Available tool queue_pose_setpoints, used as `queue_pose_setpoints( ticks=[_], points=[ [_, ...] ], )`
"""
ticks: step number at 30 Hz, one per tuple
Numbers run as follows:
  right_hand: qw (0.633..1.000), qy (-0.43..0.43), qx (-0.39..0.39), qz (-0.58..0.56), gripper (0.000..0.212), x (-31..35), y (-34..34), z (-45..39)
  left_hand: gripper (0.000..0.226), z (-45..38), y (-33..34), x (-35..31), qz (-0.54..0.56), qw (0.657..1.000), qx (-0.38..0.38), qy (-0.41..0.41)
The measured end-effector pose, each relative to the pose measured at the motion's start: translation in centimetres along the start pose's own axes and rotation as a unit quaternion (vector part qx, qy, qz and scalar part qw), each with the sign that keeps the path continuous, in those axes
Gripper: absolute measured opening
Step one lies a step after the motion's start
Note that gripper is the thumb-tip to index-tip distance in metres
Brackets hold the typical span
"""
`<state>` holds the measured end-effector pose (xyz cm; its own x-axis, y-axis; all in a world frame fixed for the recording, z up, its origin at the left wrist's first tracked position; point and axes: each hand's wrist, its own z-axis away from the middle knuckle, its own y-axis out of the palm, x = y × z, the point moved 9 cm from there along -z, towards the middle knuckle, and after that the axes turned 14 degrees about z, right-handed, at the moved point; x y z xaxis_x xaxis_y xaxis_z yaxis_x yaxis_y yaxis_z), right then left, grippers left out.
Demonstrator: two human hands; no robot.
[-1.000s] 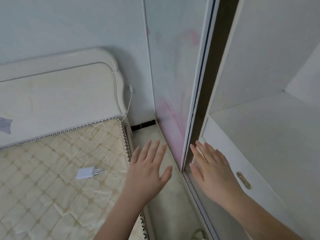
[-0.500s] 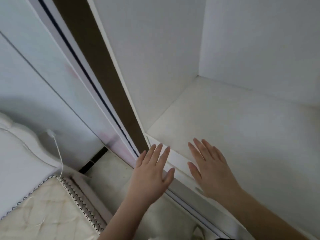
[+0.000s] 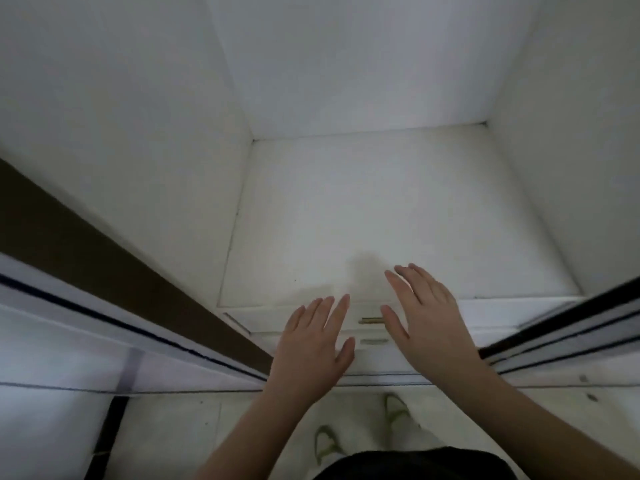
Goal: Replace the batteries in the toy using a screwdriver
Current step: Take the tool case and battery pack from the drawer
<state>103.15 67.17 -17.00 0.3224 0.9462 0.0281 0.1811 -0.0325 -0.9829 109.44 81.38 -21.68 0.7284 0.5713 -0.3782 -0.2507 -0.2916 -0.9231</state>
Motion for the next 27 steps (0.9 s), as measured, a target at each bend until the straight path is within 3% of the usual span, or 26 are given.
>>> queue_pose_setpoints(
  ticks=[5, 9, 12, 17, 21, 25, 27],
  points=[
    [0.997, 0.061, -0.028, -0.036, 0.045, -0.2, 0.4, 4.2, 0.055, 0.2, 3.1, -0.8, 0.045, 0.997, 0.030, 0.052],
    [0.994, 0.090, 0.034, -0.056, 0.038, -0.7, 4.3, 5.3, 0.057, -0.7, 6.7, -0.6, 0.095, 0.991, 0.092, 0.022],
    [0.978, 0.108, 0.127, -0.122, 0.030, -1.4, 8.3, 5.0, 0.055, -1.2, 9.2, 0.4, 0.139, 0.980, 0.131, -0.054],
    [0.897, 0.215, 0.282, -0.265, 0.041, -3.3, 15.4, 5.2, 0.060, -1.0, 13.4, 3.1, 0.331, 0.890, 0.136, -0.283],
    [0.839, 0.287, 0.334, -0.321, 0.050, -4.6, 18.7, 5.4, 0.070, -1.4, 15.0, 3.3, 0.398, 0.852, 0.131, -0.314],
    [0.818, 0.275, 0.345, -0.368, 0.050, -4.0, 19.7, 4.6, 0.065, -1.3, 15.8, 3.5, 0.438, 0.822, 0.120, -0.343],
    [0.825, 0.271, 0.348, -0.353, 0.047, -4.0, 20.1, 4.2, 0.059, -1.5, 15.7, 3.8, 0.454, 0.811, 0.105, -0.354]
  ],
)
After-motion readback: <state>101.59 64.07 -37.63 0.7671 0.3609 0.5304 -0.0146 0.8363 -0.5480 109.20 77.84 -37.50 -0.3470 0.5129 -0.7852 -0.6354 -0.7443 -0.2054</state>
